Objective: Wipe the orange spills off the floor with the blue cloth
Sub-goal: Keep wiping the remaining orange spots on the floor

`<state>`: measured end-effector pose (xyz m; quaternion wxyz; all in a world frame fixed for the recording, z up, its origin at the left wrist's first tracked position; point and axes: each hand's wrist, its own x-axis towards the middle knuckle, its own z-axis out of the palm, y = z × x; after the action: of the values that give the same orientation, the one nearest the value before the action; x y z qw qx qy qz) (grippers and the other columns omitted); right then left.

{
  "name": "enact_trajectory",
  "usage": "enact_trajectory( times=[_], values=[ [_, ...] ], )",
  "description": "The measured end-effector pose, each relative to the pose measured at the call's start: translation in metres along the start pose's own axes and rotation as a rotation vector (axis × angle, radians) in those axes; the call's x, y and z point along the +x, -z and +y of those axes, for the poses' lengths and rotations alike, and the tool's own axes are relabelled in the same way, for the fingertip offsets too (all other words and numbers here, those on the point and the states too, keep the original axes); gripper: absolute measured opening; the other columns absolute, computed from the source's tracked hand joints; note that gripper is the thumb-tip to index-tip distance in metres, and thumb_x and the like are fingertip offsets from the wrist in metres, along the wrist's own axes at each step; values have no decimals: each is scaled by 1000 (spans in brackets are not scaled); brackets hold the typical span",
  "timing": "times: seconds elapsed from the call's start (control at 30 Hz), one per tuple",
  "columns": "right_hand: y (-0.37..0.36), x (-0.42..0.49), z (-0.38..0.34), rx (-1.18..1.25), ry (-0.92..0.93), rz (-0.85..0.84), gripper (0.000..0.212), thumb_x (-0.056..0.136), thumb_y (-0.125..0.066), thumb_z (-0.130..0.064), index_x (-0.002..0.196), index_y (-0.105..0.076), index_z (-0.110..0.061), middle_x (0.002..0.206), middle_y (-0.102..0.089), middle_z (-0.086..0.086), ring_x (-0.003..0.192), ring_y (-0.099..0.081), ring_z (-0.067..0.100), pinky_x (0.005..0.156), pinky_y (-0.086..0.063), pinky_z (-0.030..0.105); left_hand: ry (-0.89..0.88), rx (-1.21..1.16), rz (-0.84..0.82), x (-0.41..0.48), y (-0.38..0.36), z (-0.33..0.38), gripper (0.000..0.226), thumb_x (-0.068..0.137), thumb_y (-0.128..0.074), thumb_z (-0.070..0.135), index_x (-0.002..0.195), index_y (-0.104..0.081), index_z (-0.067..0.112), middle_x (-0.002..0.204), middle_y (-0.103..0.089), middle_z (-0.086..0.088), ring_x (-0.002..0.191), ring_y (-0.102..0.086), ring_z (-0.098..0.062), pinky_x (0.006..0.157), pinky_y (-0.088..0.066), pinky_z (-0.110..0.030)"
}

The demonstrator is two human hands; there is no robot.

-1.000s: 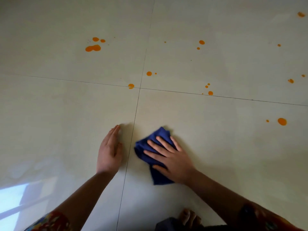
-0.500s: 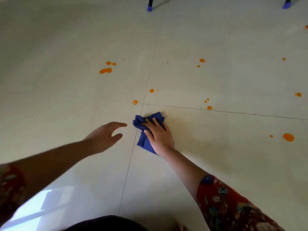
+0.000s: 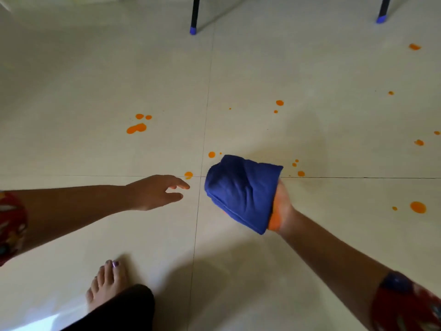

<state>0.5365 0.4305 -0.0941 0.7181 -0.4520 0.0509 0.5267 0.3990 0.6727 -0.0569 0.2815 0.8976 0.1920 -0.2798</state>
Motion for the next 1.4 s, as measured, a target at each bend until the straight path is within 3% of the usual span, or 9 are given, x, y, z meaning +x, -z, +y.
enact_trajectory(
  times=[0.1,0.2,0.6,0.83,0.93,1.03,1.17,1.3,1.4],
  values=[
    [-5,15,-23,117,5,-180,33,86,-58,-27,58,-41,-22,62,-46,-6,53,-45,9,51,-37,25,-69,-85,83,14,-7,-22,26,96,-56,28,118,-55,40,123,-54,17,118,-52,-6,93,-37,-19],
    [-27,24,-38,62,-67,-30,62,92,-39,-65,94,-80,-18,101,-74,5,88,-73,23,79,-52,34,-51,-230,147,30,-10,-53,25,93,-58,32,103,-53,55,123,-59,13,114,-57,-8,95,-46,-31],
    [-90,79,-19,86,-32,335,37,102,-32,-33,122,-59,-17,116,-70,6,98,-71,19,80,-55,35,-67,-737,365,77,10,-108,26,95,-54,16,113,-65,32,120,-62,13,113,-56,-8,92,-39,-20],
    [-127,124,31,372,8,245,78,86,-33,-76,135,-56,-21,136,-58,11,126,-55,33,109,-38,48,-51,-816,599,79,18,-140,26,94,-55,10,112,-65,27,116,-62,13,111,-57,-7,99,-42,-20],
    [-154,152,31,256,44,177,71,93,-31,-64,140,-49,-14,137,-57,13,125,-56,31,101,-47,45,-16,-727,734,79,29,-168,27,93,-54,9,115,-64,21,119,-61,11,111,-55,-4,92,-38,-8],
    [-182,174,22,165,45,96,43,101,-31,-28,131,-51,-3,119,-66,18,107,-66,32,82,-56,42,34,-644,836,83,34,-200,29,91,-50,7,115,-64,15,124,-61,0,116,-56,-18,100,-43,-27],
    [-202,204,11,104,97,225,44,97,-30,-27,110,-69,-9,106,-67,15,96,-66,28,87,-49,40,58,-409,955,93,45,-235,39,81,-47,13,115,-65,8,129,-59,-10,120,-54,-30,103,-43,-40],
    [-230,230,-1,-359,182,263,36,94,-35,-26,110,-61,-8,112,-63,11,100,-59,19,81,-46,29,163,-274,1028,97,49,-260,45,85,-47,12,130,-55,11,144,-48,-7,136,-40,-29,110,-32,-47],
    [-241,231,27,-1423,296,17,48,82,-33,-30,102,-67,-3,106,-65,11,106,-53,18,89,-39,35,226,-303,1091,94,46,-270,50,87,-44,9,137,-49,13,149,-43,-6,140,-35,-27,114,-26,-45]
  ],
)
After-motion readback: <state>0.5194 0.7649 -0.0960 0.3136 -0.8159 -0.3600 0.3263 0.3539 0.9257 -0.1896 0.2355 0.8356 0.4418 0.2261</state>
